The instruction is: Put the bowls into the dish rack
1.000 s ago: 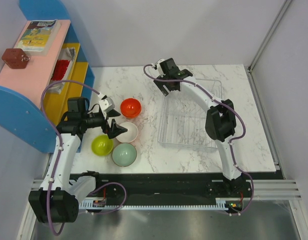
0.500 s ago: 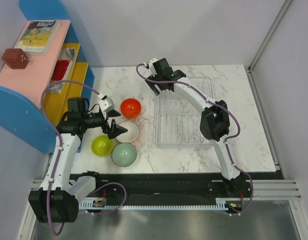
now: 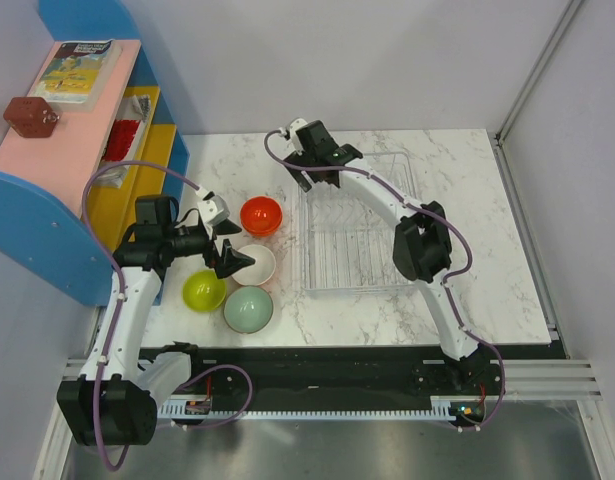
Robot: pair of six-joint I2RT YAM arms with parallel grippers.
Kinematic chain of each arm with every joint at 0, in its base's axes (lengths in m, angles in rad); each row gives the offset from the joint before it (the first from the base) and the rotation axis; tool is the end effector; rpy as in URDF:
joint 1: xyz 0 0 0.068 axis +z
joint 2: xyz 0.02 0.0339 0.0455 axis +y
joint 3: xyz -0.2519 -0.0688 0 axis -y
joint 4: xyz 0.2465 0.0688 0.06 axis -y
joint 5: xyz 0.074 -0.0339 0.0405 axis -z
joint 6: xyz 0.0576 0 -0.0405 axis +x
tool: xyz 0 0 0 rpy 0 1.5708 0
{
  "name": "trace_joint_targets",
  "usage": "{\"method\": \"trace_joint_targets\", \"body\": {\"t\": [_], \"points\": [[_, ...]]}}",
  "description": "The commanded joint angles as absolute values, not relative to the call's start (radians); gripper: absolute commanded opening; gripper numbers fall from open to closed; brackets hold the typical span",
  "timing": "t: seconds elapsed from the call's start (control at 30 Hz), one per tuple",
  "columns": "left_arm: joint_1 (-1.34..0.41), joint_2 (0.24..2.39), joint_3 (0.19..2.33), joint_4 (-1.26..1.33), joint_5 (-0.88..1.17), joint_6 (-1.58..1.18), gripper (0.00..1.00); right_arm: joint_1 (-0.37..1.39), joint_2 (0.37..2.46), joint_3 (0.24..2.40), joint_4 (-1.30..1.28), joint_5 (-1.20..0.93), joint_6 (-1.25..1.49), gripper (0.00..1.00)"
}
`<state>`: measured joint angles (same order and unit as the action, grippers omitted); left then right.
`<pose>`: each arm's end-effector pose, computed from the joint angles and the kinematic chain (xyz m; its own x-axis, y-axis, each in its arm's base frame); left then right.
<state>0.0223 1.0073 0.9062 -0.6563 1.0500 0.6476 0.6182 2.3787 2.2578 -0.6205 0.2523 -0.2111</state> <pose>0.2124 -0.0452 0.2907 -0.1743 0.2964 -0.9390 0.9081 0.4172 -0.0369 0.4563 0.3069 0.2298 -0.4520 -0.5704 -0.6858 -0.5174 0.7939 -0.3194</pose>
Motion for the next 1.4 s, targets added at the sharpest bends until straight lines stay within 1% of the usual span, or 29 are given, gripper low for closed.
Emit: {"method": "trace_joint_targets", "body": {"t": [0.0, 0.07, 0.17, 0.2, 0.33, 0.37, 0.43, 0.57, 0.67, 0.83, 0.97, 1.27, 1.37], "points": [[0.028, 1.003, 0.897, -0.647, 1.088, 0.680, 1.00, 0.598, 2.290, 2.249, -0.578, 0.353, -0.209, 0.98], [0.028, 1.002, 0.897, -0.647, 1.088, 0.681, 1.00, 0.598, 2.225, 2.203, -0.583, 0.351, -0.257, 0.98], [0.028, 1.002, 0.893, -0.647, 1.086, 0.686, 1.00, 0.598, 2.108, 2.103, -0.632, 0.273, -0.334, 0.98], [0.028, 1.002, 0.893, -0.647, 1.088, 0.687, 1.00, 0.598, 2.076, 2.073, -0.649, 0.218, -0.351, 0.98], [0.029, 1.012, 0.894, -0.647, 1.092, 0.686, 1.00, 0.598, 1.896, 1.829, -0.722, 0.062, -0.442, 0.98], [0.028, 1.014, 0.896, -0.649, 1.095, 0.684, 1.00, 0.598, 1.838, 1.797, -0.738, 0.023, -0.449, 0.98], [0.029, 1.014, 0.894, -0.647, 1.094, 0.687, 1.00, 0.613, 1.793, 1.723, -0.781, -0.046, -0.474, 0.98], [0.028, 1.019, 0.893, -0.644, 1.074, 0.690, 1.00, 0.689, 1.714, 1.609, -0.793, -0.034, -0.523, 0.98], [0.029, 1.023, 0.890, -0.608, 1.048, 0.649, 1.00, 0.742, 1.720, 1.575, -0.790, -0.047, -0.529, 0.98], [0.031, 1.020, 0.865, -0.502, 0.973, 0.562, 1.00, 0.799, 1.770, 1.601, -0.790, -0.066, -0.529, 0.98], [0.032, 1.040, 0.848, -0.416, 0.840, 0.487, 1.00, 0.833, 1.834, 1.641, -0.796, -0.064, -0.526, 0.98], [0.038, 1.155, 0.873, -0.373, 0.674, 0.422, 1.00, 0.894, 1.928, 1.720, -0.816, -0.054, -0.515, 0.98], [0.040, 1.166, 0.879, -0.370, 0.646, 0.416, 1.00, 0.905, 1.939, 1.736, -0.819, -0.028, -0.514, 0.98]]}}
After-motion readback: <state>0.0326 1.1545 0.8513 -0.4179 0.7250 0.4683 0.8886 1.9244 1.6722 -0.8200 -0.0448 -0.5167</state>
